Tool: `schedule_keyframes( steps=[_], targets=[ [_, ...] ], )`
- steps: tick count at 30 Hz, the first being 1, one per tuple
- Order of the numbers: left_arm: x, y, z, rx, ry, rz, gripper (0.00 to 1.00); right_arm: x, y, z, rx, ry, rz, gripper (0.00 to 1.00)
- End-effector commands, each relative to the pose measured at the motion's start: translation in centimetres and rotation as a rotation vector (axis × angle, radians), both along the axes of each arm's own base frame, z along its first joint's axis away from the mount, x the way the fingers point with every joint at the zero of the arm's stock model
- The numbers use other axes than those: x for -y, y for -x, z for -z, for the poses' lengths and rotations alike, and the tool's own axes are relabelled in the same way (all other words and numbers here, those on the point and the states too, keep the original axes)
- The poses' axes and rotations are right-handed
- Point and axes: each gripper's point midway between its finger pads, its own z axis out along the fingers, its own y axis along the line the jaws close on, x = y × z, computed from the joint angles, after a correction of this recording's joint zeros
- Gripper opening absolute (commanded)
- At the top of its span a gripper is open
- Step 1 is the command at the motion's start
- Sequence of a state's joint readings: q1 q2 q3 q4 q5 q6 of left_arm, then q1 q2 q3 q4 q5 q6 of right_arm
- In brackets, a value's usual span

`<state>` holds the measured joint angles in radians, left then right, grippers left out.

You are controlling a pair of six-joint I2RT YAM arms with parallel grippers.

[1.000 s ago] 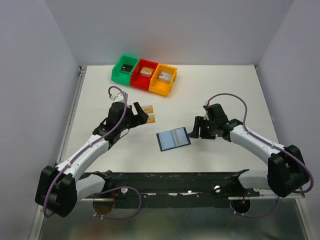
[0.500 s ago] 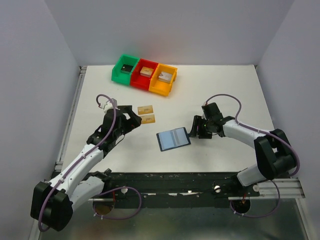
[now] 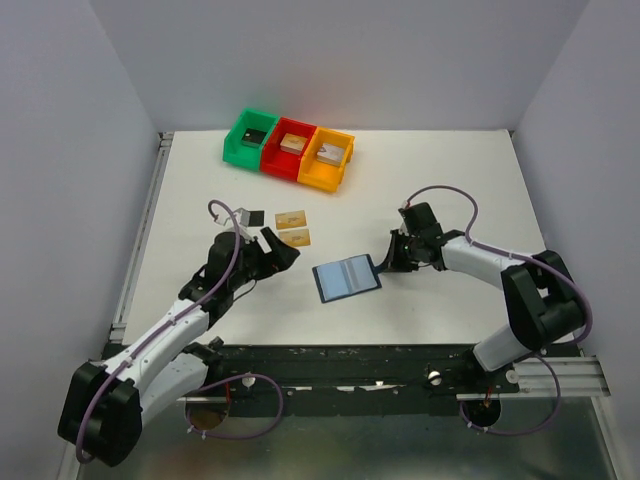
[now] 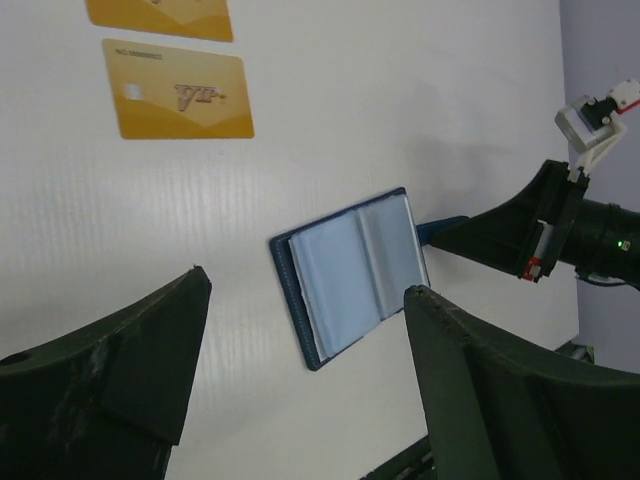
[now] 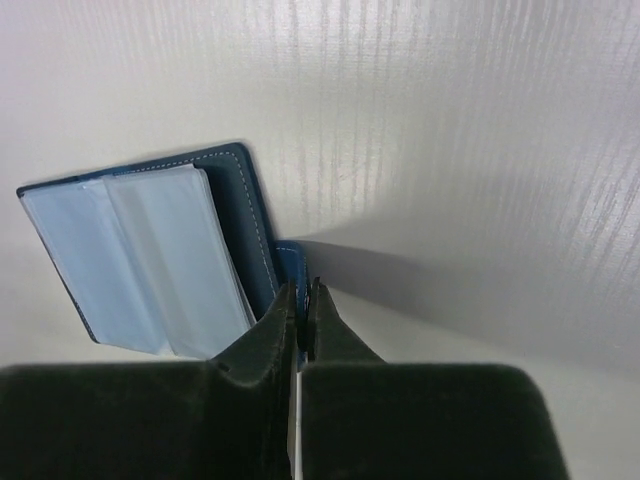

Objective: Take the credit cards out of the card holder
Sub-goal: Remove the credit card from the card holder.

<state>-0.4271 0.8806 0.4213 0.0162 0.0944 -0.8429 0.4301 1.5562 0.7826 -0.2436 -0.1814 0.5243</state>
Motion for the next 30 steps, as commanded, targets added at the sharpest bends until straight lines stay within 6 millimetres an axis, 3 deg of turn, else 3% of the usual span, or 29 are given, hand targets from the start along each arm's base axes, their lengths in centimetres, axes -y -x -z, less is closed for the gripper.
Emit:
schedule_keyframes(
  steps=[1, 9, 12, 20, 30],
  targets=[
    [4.5, 0.6, -1.6, 0.056, 0.018, 0.217, 0.89, -0.9, -0.1, -1.5, 0.057, -0.071, -0.038, 0.00],
    [11.1, 2.0, -0.6, 0.026, -0.093, 0.480, 0.85, -1.2, 2.2, -4.4, 0.140, -0.158, -0.126, 0.00],
    [12.9, 2.3, -0.1, 0.022, -0.116, 0.551, 0.79, -1.5, 2.9, -5.1, 0.153, -0.183, -0.152, 0.00],
    [15.6, 2.3, 2.2, -0.030, -0.160, 0.649, 0.62, -1.9, 3.1, -6.6, 0.188, -0.213, -0.186, 0.00],
    [17.9, 2.0, 4.2, -0.075, -0.207, 0.706, 0.62, -2.6, 3.3, -7.3, 0.190, -0.246, -0.224, 0.00]
  ],
)
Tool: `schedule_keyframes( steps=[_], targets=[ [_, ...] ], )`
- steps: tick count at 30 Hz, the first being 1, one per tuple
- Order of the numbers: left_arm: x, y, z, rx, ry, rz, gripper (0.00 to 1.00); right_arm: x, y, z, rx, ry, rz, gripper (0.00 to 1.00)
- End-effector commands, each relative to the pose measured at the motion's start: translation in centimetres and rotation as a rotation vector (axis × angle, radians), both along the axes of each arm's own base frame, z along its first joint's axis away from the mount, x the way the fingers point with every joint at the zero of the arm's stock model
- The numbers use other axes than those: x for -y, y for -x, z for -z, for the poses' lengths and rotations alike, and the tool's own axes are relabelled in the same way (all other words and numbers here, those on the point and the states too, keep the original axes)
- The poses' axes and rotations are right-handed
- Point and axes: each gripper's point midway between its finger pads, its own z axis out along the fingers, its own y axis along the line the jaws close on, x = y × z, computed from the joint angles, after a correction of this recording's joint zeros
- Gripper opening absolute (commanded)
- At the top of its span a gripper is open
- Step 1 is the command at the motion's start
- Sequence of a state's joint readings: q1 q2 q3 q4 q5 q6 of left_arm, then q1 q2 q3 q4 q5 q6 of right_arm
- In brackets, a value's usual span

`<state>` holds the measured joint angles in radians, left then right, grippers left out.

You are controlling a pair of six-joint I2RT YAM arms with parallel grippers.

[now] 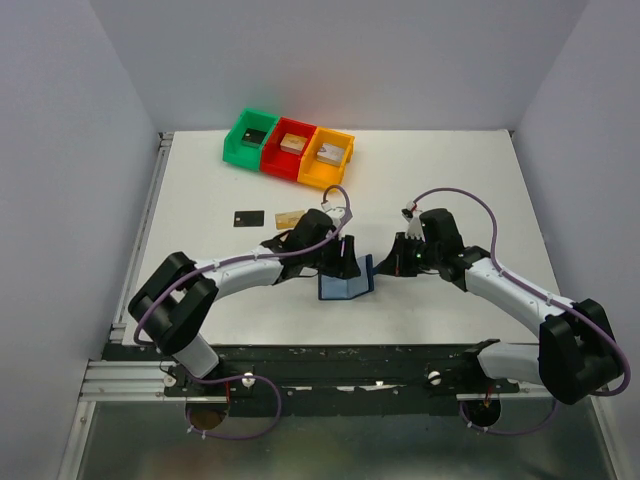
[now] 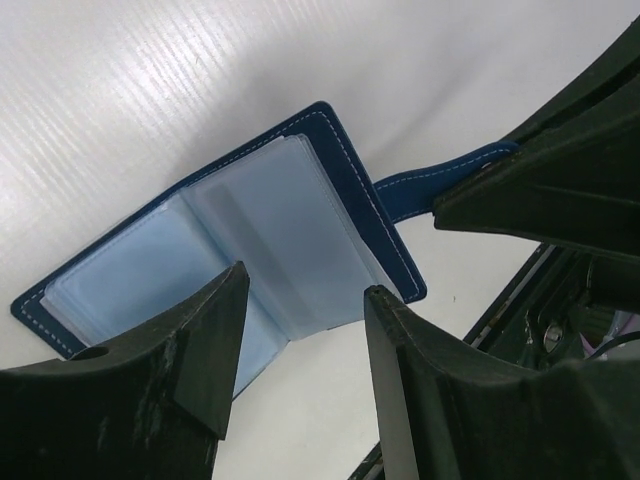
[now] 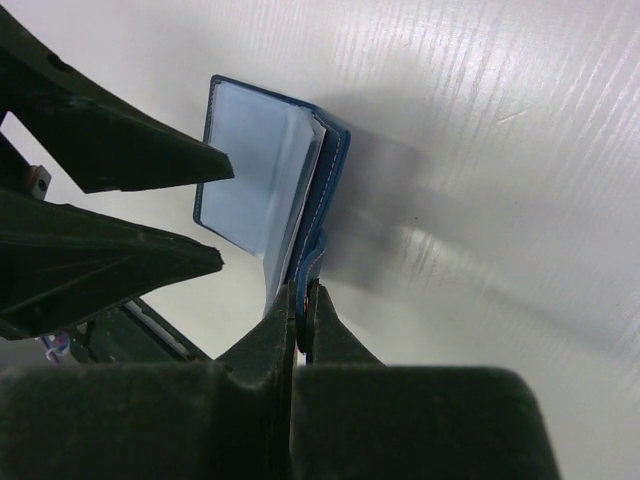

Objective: Take the credit cards out of the card holder
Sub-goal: Remove the credit card from the card holder.

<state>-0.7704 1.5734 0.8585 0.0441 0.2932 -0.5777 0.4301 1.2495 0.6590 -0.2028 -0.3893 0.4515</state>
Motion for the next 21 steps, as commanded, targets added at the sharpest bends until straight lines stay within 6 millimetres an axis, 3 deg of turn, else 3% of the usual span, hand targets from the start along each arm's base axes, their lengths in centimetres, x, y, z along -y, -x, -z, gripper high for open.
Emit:
schedule_keyframes(
  steps=[1, 5, 21],
  targets=[
    [1.6, 0.1, 0.0, 0.001, -0.013, 0.065, 0.63, -0.7, -0.1, -1.0, 0.020, -0.035, -0.041, 0.00],
    [2.4, 0.0, 0.5, 0.008, -0.033, 0.079, 0.63, -0.8, -0.1, -1.1, 0.019, -0.039, -0.049, 0.00],
    [2.0, 0.0, 2.3, -0.027, -0.101, 0.066, 0.63, -0.9, -0.2, -1.2, 0.025, -0.041, -0.056, 0.00]
  ],
)
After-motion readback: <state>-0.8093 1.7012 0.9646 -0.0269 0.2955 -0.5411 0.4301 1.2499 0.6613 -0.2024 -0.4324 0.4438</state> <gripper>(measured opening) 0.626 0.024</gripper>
